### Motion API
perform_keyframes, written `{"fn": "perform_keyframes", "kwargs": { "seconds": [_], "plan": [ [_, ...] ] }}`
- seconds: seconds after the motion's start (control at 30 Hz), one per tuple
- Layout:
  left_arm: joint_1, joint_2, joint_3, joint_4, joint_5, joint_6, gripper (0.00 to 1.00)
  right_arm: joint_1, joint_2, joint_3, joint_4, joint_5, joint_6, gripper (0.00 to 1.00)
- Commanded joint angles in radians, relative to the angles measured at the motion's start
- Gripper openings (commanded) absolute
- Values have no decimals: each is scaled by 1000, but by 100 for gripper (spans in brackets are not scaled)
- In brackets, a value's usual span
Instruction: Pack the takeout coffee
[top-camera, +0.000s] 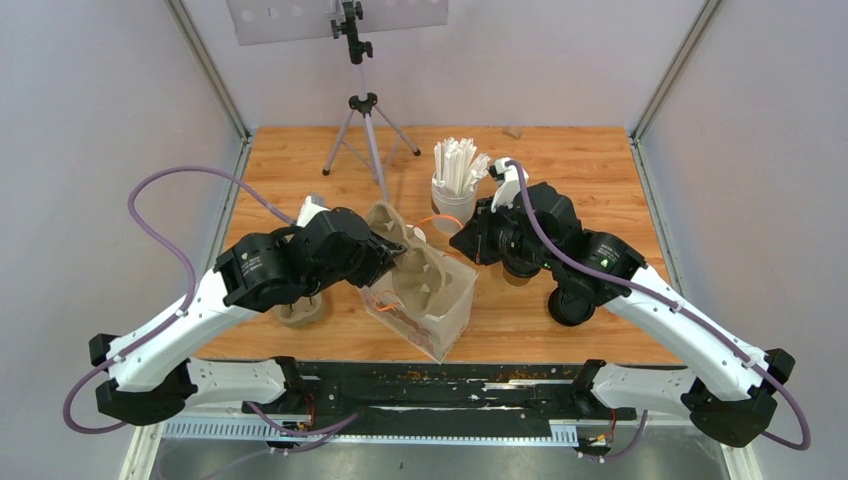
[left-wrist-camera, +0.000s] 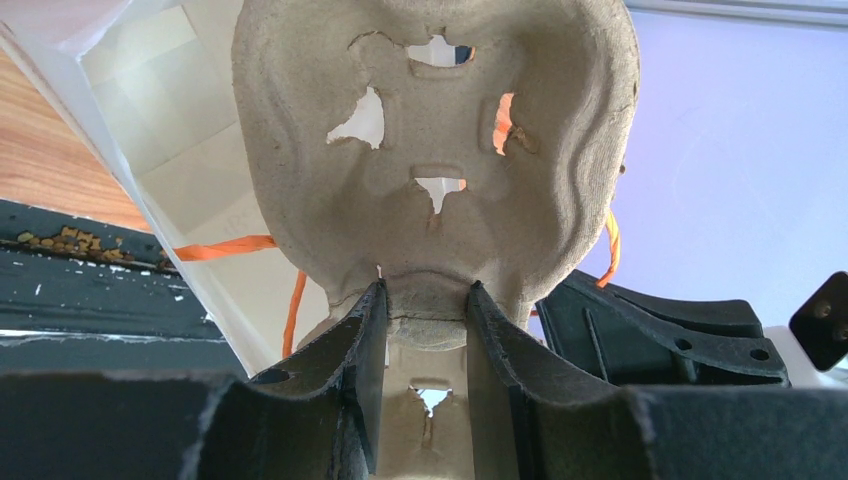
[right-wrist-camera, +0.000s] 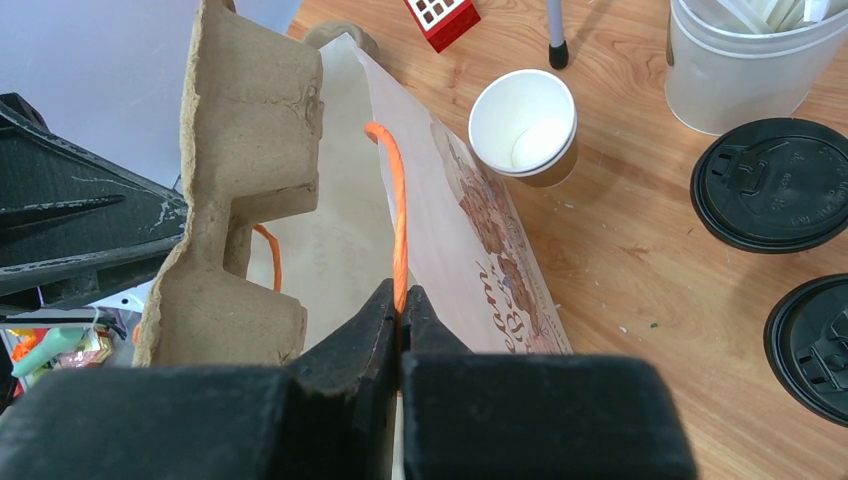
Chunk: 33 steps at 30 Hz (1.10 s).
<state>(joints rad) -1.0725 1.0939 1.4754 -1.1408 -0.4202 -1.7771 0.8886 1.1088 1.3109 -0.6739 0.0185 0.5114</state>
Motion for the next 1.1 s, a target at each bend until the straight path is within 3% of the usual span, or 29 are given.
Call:
{"fn": "perform_keyframes", "kwargs": {
  "seconds": [0.0,0.47,1.07],
  "plan": [
    [-15,11,33,-37,-44,-66,23,-2,-12,0,31,30,-19,0],
    [-28,3,-40,-67,-69,-206,26,-2,-14,-12,50,-3,-25,0],
    [-28,49,-92,-96,-79,-281,29,0,-20,-41,56,-67,-33,0]
  ]
}}
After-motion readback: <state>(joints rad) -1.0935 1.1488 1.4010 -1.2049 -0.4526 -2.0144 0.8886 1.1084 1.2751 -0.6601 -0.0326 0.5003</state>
